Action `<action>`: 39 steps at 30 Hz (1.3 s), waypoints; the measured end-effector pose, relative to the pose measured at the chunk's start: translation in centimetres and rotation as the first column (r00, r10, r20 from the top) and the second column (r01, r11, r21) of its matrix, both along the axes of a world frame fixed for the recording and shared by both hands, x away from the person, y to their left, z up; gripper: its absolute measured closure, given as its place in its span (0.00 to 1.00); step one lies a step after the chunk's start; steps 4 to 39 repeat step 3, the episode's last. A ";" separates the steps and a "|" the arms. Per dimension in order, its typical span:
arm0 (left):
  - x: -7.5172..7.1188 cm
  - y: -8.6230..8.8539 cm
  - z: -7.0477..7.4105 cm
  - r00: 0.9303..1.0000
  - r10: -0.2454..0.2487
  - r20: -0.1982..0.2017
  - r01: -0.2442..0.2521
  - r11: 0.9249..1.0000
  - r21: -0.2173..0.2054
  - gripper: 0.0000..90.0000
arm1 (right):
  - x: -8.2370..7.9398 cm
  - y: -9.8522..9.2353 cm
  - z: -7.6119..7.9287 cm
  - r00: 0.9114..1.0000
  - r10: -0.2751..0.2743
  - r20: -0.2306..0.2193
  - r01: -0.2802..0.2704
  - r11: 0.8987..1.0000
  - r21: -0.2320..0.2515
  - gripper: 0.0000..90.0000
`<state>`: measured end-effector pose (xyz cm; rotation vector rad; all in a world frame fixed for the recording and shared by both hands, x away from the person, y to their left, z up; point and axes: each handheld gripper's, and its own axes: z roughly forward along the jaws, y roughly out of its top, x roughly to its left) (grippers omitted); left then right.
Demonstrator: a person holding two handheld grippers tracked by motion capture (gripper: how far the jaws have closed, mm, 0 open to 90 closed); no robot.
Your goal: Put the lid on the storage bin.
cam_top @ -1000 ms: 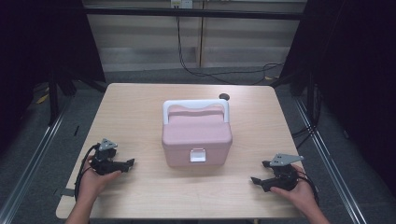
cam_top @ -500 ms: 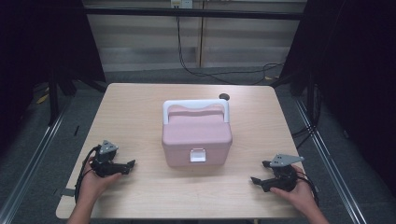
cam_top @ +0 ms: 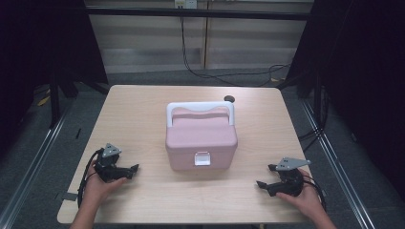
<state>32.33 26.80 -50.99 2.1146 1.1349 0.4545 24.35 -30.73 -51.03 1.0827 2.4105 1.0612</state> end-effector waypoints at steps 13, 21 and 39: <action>0.0 0.0 0.0 1.000 -0.001 -0.002 0.001 1.000 -0.001 0.06 | 0.0 0.0 0.0 1.000 0.000 0.000 0.000 1.000 0.000 0.19; 0.0 0.0 0.0 1.000 -0.001 -0.002 0.001 1.000 -0.001 0.06 | 0.0 0.0 0.0 1.000 0.000 0.000 0.000 1.000 0.000 0.19; 0.0 0.0 0.0 1.000 -0.001 -0.002 0.001 1.000 -0.001 0.06 | 0.0 0.0 0.0 1.000 0.000 0.000 0.000 1.000 0.000 0.19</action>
